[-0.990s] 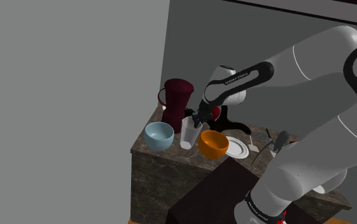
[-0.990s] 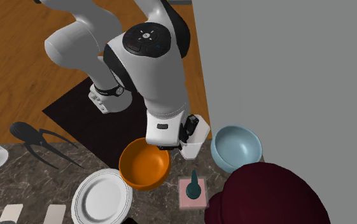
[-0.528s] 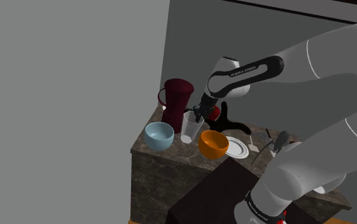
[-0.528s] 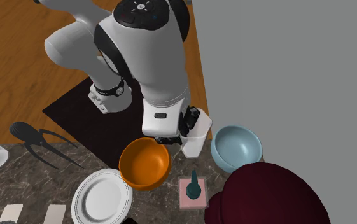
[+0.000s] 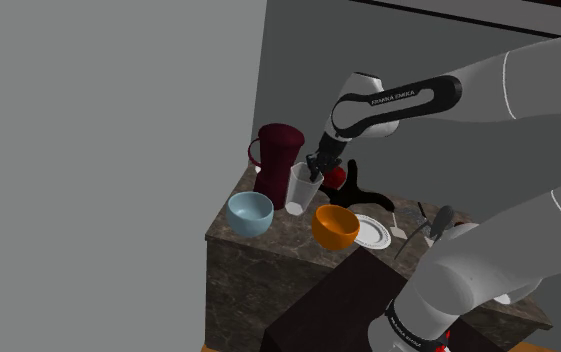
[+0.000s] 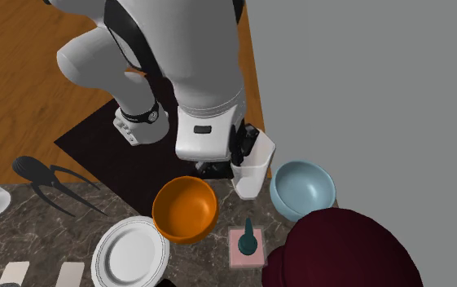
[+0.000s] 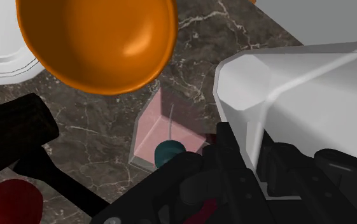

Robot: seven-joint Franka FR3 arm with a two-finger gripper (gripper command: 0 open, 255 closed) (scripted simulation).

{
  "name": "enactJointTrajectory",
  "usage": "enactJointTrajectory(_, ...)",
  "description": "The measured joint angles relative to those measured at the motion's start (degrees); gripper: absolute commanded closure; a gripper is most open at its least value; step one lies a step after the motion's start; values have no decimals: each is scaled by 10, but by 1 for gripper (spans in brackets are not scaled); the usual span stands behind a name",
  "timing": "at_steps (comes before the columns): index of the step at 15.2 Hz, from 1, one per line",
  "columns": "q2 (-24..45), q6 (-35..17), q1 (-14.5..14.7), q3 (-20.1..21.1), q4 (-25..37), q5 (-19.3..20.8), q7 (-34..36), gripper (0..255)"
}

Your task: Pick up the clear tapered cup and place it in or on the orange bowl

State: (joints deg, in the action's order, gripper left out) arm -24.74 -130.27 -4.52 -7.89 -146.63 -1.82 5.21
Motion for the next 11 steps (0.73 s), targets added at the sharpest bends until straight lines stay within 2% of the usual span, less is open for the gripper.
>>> enactJointTrajectory(11,-31,86,-4,0,55,6,3,255)
